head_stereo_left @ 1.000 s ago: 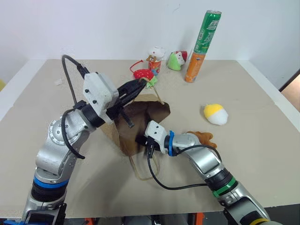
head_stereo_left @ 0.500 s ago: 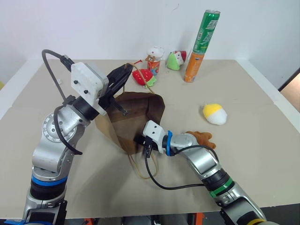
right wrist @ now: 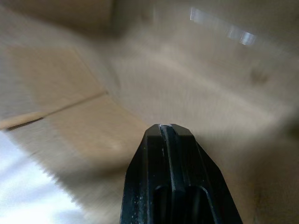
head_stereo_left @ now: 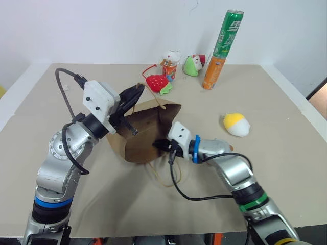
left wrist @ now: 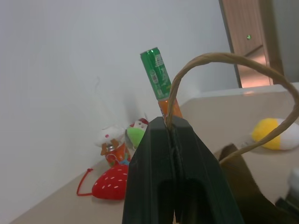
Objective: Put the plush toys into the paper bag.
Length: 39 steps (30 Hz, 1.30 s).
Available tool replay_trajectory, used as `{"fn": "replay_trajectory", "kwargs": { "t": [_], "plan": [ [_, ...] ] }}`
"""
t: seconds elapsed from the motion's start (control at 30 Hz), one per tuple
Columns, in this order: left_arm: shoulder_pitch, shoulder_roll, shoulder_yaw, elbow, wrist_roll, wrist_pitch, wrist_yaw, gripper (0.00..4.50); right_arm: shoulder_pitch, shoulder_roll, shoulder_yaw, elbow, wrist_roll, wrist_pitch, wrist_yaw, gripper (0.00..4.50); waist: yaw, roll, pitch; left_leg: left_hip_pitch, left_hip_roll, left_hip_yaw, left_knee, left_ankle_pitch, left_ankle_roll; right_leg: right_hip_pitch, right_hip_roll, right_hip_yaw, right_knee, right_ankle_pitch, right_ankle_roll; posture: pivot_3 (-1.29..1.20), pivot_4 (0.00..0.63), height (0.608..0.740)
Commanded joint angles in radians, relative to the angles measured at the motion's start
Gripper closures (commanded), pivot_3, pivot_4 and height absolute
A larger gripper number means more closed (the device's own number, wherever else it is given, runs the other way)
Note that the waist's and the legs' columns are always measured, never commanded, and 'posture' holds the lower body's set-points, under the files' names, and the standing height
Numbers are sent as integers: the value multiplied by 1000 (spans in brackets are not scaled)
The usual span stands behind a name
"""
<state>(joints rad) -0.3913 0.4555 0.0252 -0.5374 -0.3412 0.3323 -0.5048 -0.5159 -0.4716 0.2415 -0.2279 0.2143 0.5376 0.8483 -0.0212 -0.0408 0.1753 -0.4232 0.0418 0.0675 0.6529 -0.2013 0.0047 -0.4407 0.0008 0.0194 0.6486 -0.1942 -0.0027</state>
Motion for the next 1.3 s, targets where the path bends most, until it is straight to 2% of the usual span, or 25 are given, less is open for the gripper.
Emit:
{"fn": "replay_trajectory", "kwargs": {
  "t": [0.03,0.07,0.1,0.17,0.2,0.27,0.3,0.33,0.37,0.4,0.43,0.47,0.67,0.7,0.77,0.83,0.87,0.93,1.0,1.13,1.3],
  "plan": [
    [2,9,0,1,-1,-37,-33,4500,37,-123,-207,-182,206,155,88,4180,1,0,0,0,0,-1,0,0,0,0,1,-1,-1,0,0,0,150,740],
    [4,10,-2,5,1,-42,-38,4500,49,-161,-251,-204,252,193,110,3763,1,0,0,0,0,-1,-1,0,0,0,0,-1,-1,0,0,0,150,740],
    [6,9,-3,7,2,-46,-42,4500,58,-208,-313,-201,294,226,136,3763,1,0,0,0,0,-1,-1,0,-1,0,0,-1,-1,0,0,0,150,740],
    [9,9,-5,8,5,-51,-47,4500,67,-271,-398,-171,327,253,155,2709,2,0,0,0,-1,-1,-1,-1,-1,0,-1,-1,-1,-1,-1,0,150,740],
    [11,7,-7,7,5,-53,-48,4500,86,-321,-422,-137,314,240,170,2378,2,0,0,0,-1,-1,-1,-1,-1,0,-1,-1,-1,-1,-1,0,150,740],
    [15,6,-12,2,6,-56,-53,4500,139,-396,-433,-90,268,180,213,1883,1,0,0,0,-1,-1,-1,-1,-1,0,-1,0,-2,-1,-1,0,150,740],
    [17,5,-14,0,8,-58,-55,4500,163,-416,-436,-74,252,154,225,1271,2,0,0,0,-2,0,-1,-1,0,0,-2,0,-2,-1,-1,0,150,740],
    [17,5,-17,-3,11,-62,-57,4500,188,-431,-429,-64,239,132,233,1271,1,-1,0,0,-2,-1,-1,-1,0,1,-2,-1,-2,-1,-1,0,150,740],
    [16,6,-19,-4,16,-68,-58,4500,212,-440,-417,-54,225,96,243,630,1,-1,0,0,-3,-1,-1,-1,0,1,-2,0,-2,-2,-1,0,150,740],
    [15,5,-20,-5,21,-75,-57,4500,229,-437,-409,-43,221,82,240,476,0,-1,0,0,-3,-1,-1,-1,0,1,-2,0,-2,-2,-1,0,150,740],
    [15,6,-21,-7,24,-79,-56,4500,242,-431,-401,-31,215,68,238,105,-2,0,1,0,-3,-1,-1,-1,0,1,-2,0,-2,-2,-1,0,150,740],
    [16,7,-22,-10,26,-81,-56,4500,257,-431,-381,-9,186,33,239,48,-2,0,0,0,-3,0,-1,-1,0,0,-1,0,-2,-1,-1,0,150,740],
    [14,11,-22,-11,31,-84,-57,4500,301,-421,-284,112,89,-89,244,48,-1,0,1,1,-3,-1,-1,-1,0,1,0,0,-2,-1,-1,0,150,740],
    [15,11,-22,-10,31,-84,-57,4500,298,-412,-272,134,69,-119,234,431,-1,0,1,1,-3,-1,-1,-1,0,1,0,0,-2,-1,-1,0,150,740],
    [22,10,-22,-9,31,-80,-57,4500,289,-400,-255,163,43,-162,223,744,-1,0,0,1,-3,-1,-1,-1,0,1,-1,1,-2,-1,0,0,150,740],
    [28,8,-20,-10,27,-71,-52,4500,281,-395,-245,183,26,-198,220,1957,-1,0,0,1,-3,-1,0,-1,0,1,-1,0,-2,-1,0,0,150,740],
    [28,9,-18,-9,27,-68,-51,4500,273,-390,-244,193,19,-220,219,1957,-1,0,0,1,-3,-1,0,-1,0,1,-1,0,-2,-1,0,0,150,740],
    [29,11,-15,-8,26,-66,-51,4500,248,-383,-252,202,23,-246,215,2834,-1,0,0,2,-3,-1,0,-1,0,2,-1,0,-2,-1,0,0,150,740],
    [26,14,-10,-3,32,-70,-48,4500,178,-373,-292,166,100,-184,221,3492,-1,0,0,2,-3,-1,0,0,0,2,-1,0,-2,-1,0,0,150,740],
    [18,15,-12,3,64,-98,-37,4500,22,-324,-334,39,299,-15,213,3492,-6,1,2,3,-3,0,1,0,0,1,-1,2,-2,-1,0,0,150,740],
    [7,0,-31,6,106,-117,-12,4500,-93,-244,-249,-93,382,100,173,3492,-2,2,3,3,-4,-3,1,1,2,2,2,3,-1,1,1,0,150,740]
  ]
}}
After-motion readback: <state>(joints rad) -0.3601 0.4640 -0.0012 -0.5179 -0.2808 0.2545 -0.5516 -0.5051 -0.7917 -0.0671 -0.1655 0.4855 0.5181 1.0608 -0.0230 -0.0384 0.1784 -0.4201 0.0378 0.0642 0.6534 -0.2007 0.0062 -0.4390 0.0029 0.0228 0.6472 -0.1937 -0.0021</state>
